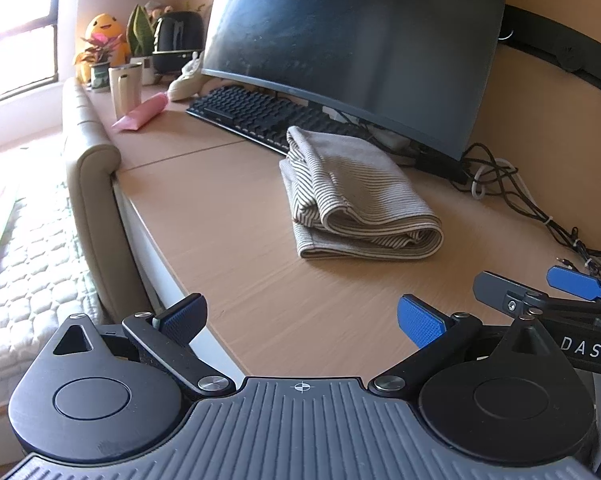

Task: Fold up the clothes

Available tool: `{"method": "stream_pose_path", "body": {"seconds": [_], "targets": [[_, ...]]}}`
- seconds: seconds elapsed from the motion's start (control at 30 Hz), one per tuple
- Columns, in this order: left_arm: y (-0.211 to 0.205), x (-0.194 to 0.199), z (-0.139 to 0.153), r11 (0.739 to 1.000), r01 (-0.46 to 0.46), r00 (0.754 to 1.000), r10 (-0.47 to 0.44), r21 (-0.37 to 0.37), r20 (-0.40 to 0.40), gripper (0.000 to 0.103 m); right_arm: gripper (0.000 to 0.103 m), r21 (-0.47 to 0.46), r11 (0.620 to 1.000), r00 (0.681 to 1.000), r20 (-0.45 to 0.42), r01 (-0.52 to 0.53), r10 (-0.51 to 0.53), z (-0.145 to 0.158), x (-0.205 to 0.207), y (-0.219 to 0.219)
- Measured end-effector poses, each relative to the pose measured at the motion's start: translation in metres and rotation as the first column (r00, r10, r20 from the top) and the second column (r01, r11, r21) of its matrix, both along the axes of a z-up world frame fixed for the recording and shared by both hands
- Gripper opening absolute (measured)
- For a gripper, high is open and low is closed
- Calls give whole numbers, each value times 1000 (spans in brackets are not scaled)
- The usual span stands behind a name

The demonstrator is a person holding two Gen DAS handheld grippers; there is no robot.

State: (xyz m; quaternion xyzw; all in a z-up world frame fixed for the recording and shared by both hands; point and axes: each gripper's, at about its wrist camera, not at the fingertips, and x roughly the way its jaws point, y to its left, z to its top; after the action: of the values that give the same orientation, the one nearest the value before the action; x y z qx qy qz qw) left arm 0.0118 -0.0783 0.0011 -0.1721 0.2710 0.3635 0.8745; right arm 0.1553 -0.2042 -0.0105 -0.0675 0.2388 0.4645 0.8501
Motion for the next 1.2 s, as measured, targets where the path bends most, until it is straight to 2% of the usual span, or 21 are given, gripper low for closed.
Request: {"method": "stream_pose_path", "body": {"seconds": [1.2], "targets": [[-1,0,-3,1000,-4,1000,4,-15,-6,103,103,-7,1000,1000,-13,-4,4,-2,1,1]]}}
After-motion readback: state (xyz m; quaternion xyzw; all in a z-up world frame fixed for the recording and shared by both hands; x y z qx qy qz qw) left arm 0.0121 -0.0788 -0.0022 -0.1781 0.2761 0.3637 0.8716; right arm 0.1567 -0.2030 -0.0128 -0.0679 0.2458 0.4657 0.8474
